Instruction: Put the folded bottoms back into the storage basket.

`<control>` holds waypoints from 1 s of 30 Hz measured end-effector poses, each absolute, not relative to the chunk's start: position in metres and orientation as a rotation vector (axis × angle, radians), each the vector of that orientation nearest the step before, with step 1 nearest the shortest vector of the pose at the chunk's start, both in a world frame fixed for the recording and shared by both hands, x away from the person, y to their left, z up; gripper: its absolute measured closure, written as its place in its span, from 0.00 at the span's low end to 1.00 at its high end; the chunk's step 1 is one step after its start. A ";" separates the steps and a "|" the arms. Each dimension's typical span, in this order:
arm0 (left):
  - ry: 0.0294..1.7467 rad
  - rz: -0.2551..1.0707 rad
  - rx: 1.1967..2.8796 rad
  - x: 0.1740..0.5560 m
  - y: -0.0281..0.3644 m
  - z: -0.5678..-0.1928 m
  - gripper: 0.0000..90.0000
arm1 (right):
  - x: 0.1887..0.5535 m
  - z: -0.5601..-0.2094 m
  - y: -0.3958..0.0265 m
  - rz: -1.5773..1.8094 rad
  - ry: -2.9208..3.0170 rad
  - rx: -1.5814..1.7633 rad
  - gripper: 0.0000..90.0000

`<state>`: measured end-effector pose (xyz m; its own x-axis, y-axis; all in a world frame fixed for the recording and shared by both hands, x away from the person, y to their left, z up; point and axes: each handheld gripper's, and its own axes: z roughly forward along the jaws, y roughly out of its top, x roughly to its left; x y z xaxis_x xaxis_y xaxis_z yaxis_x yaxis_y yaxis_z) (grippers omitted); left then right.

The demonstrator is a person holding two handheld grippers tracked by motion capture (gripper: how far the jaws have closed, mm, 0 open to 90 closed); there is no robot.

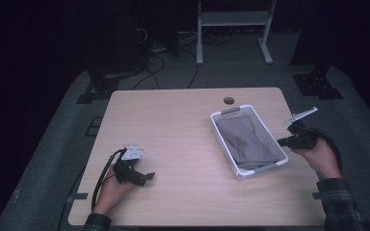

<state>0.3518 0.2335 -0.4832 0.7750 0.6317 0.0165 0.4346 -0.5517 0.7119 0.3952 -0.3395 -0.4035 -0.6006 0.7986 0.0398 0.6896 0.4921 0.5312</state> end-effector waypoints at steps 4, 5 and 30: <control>0.790 0.352 2.242 0.352 0.233 -0.483 0.00 | 0.390 -0.407 -0.327 0.772 2.546 1.239 1.00; 0.790 0.351 2.242 0.352 0.233 -0.483 0.00 | 0.389 -0.408 -0.324 0.776 2.552 1.226 1.00; 0.790 0.352 2.240 0.352 0.233 -0.483 0.00 | 0.373 -0.409 -0.294 0.902 2.509 1.142 0.82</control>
<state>0.3519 0.2333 -0.4833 0.7743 0.6326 0.0155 0.4348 -0.5496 0.7134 0.3734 -0.2939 -0.4094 -0.6656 0.7455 0.0344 0.5968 0.5040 0.6244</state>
